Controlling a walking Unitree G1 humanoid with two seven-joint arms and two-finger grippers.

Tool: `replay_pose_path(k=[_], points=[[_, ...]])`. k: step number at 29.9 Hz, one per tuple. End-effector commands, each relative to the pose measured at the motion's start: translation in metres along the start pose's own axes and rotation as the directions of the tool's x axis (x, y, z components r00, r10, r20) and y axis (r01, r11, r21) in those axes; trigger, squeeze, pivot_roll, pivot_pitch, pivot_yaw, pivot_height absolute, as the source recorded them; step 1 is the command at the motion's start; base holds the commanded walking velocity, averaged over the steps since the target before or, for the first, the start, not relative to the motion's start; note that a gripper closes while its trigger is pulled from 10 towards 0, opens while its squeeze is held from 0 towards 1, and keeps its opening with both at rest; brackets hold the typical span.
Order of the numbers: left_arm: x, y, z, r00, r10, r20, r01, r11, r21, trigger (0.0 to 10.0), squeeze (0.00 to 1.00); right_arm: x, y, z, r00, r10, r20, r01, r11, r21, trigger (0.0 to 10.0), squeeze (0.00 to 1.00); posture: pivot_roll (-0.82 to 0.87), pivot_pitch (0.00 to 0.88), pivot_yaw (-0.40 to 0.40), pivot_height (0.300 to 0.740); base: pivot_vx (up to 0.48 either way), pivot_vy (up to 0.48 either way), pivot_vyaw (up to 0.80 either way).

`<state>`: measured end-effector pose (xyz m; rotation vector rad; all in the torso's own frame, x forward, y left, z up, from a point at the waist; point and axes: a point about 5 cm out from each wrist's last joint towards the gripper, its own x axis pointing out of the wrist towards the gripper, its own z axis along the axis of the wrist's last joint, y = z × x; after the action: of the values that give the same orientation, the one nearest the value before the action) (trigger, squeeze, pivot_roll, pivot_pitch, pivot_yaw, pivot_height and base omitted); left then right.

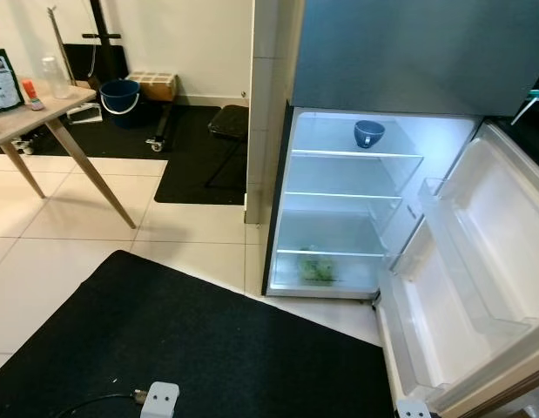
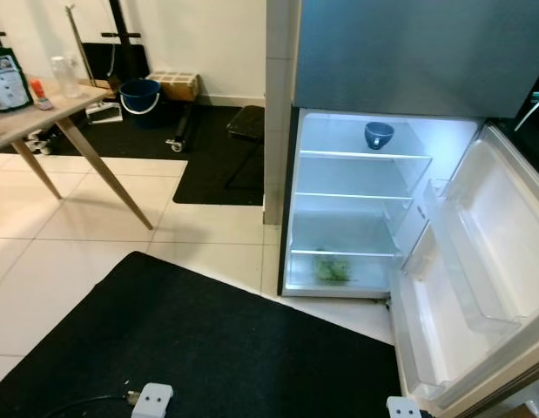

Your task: Restocking fridge

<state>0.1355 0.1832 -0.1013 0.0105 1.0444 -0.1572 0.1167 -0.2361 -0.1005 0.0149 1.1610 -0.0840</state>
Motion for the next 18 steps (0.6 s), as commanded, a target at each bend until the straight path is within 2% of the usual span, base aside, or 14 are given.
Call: replay_pose_path(k=[1, 14, 18], points=[[-0.001, -0.0003, -0.0052, 1.0, -0.008, -0.019, 0.008, 1.0, -0.002, 10.0, 0.0, -0.0004, -0.0022, 0.0003, 1.0, -0.008, 0.004, 0.008, 1.0, 0.016, 10.0, 0.0, 0.08, 0.0, -0.038, 0.74, 0.0, 0.0, 0.0], [-0.0009, -0.0021, -0.006, 1.0, -0.021, -0.021, 0.021, 1.0, -0.008, 10.0, 0.0, -0.0004, -0.0024, 0.0001, 1.0, -0.008, 0.003, 0.008, 1.0, 0.019, 10.0, 0.0, 0.08, 0.0, -0.039, 0.74, 0.0, 0.0, 0.0], [-0.0009, -0.0026, -0.0061, 0.999, -0.027, -0.02, 0.027, 1.0, -0.008, 10.0, 0.0, -0.0004, -0.0022, -0.0007, 1.0, -0.006, -0.003, 0.006, 1.0, 0.019, 10.0, 0.0, 0.08, 0.0, -0.038, 0.74, 0.0, 0.0, -0.79]])
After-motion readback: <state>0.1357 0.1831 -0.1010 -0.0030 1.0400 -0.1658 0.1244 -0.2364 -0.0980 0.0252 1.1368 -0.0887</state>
